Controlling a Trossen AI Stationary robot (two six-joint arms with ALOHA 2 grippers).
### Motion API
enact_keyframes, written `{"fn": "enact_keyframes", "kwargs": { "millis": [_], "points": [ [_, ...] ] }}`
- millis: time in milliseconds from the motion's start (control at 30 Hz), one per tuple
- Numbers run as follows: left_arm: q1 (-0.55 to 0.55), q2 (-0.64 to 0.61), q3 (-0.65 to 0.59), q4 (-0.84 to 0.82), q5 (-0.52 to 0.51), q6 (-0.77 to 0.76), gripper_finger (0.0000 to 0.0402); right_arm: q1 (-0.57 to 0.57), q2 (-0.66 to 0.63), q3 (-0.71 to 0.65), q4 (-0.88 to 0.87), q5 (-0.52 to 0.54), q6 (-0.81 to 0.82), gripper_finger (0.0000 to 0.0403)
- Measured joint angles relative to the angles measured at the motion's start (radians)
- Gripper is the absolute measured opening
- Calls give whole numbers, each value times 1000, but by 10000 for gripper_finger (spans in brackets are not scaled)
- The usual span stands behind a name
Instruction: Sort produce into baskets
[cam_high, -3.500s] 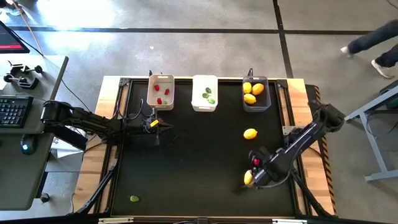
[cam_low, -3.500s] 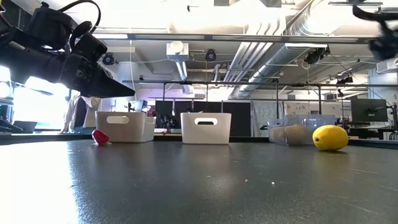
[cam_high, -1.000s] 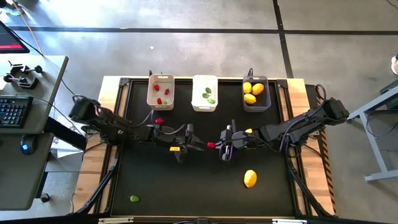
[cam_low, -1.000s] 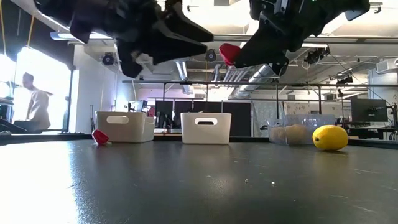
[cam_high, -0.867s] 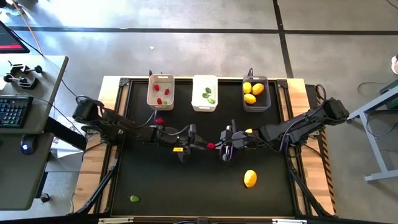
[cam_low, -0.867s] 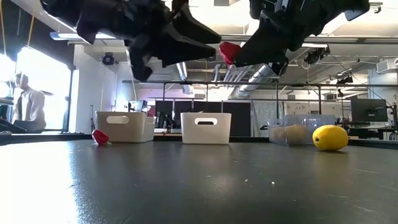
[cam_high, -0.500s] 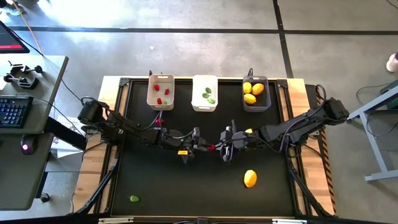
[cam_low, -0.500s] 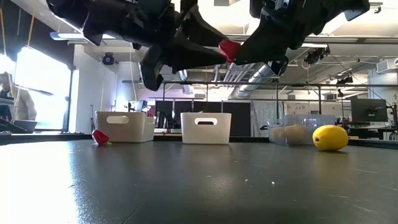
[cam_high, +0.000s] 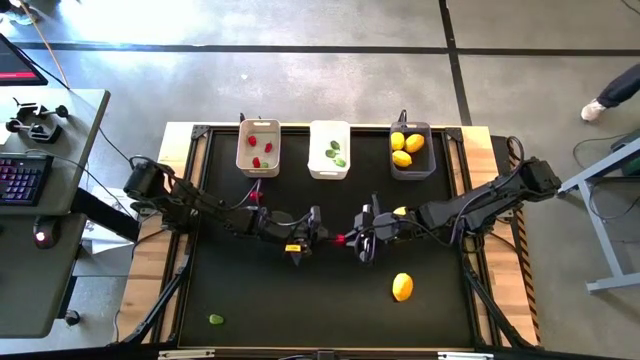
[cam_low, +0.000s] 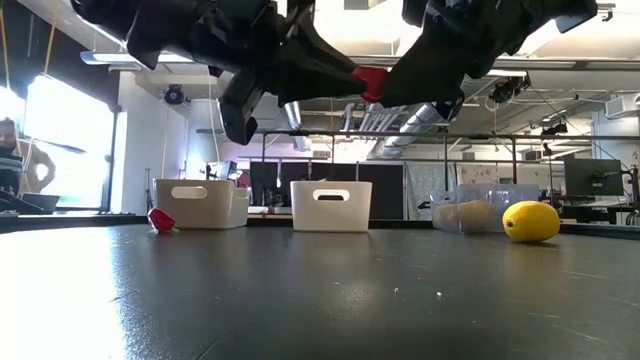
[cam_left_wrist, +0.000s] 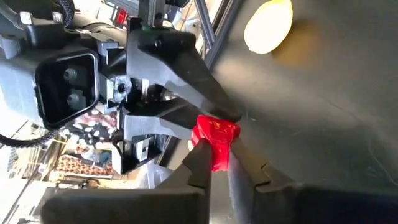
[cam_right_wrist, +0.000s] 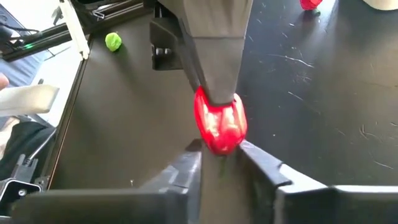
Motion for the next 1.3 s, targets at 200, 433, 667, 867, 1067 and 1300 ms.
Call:
{"fn": "enact_keyframes", "kwargs": {
  "millis": [200,433,667,867,1067,1300],
  "points": [
    [9,-18,-1,-60,-67,-54,4,-1,0,0,-2,8,-3,164],
    [75,-138,-101,-90,-116,-224,2,1,-24,0,-29,5,-47,231],
    [200,-372,-259,-134,-313,-405,1,1,-116,0,-110,104,-55,232],
    [389,-565,-330,-374,-456,-682,1,0,-144,1,-149,138,-55,232],
    [623,-642,-335,-624,-418,-983,1,0,-144,1,-153,138,-54,232],
    [845,-608,-335,-672,-98,-1070,21,-1,-144,1,-154,138,-43,232]
  ]
}}
